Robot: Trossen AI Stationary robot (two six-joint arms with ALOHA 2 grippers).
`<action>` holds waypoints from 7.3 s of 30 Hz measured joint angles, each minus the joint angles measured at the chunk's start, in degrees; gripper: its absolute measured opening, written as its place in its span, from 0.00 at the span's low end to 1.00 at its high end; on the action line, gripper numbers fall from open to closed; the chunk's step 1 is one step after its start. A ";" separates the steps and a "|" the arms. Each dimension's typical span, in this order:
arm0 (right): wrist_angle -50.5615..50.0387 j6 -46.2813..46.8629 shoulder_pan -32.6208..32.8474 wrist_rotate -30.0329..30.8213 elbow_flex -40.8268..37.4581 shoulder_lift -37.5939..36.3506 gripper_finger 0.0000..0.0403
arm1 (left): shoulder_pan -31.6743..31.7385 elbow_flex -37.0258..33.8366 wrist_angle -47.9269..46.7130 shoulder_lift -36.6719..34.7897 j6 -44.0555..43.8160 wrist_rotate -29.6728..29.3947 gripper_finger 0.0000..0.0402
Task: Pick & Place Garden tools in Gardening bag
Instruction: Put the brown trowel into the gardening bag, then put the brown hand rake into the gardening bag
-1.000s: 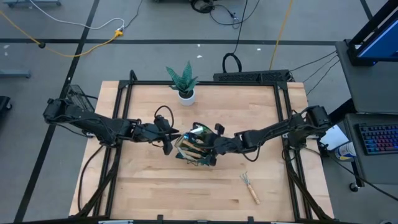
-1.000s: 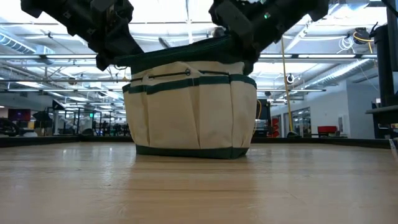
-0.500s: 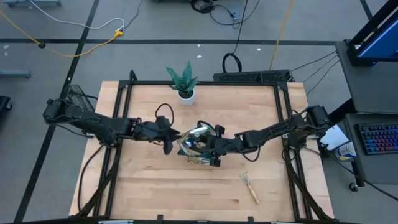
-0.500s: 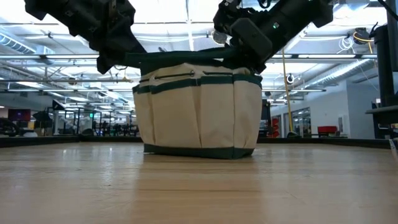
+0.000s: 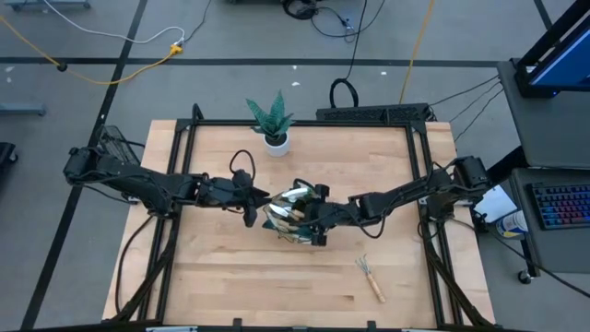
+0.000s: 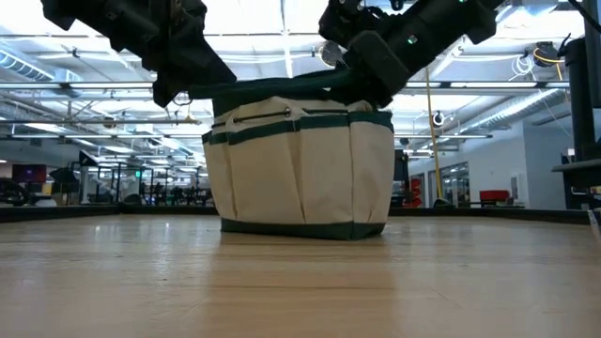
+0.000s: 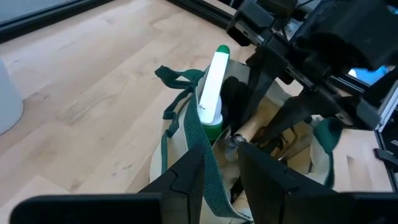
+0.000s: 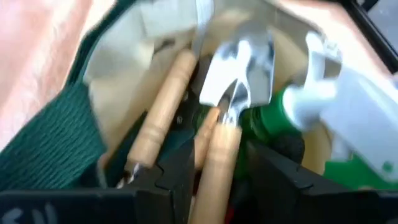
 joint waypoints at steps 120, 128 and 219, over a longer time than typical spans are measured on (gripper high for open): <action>1.36 0.33 3.64 -10.48 0.03 -5.28 0.27 | 2.46 16.13 -10.00 16.35 22.71 10.32 0.25; 0.48 2.37 4.91 -9.19 0.03 -8.61 0.27 | 1.40 20.24 -13.80 16.34 22.77 9.40 0.25; -29.29 102.64 35.83 -18.82 -11.44 -5.47 0.27 | 1.38 20.20 -13.45 16.30 16.52 2.43 0.25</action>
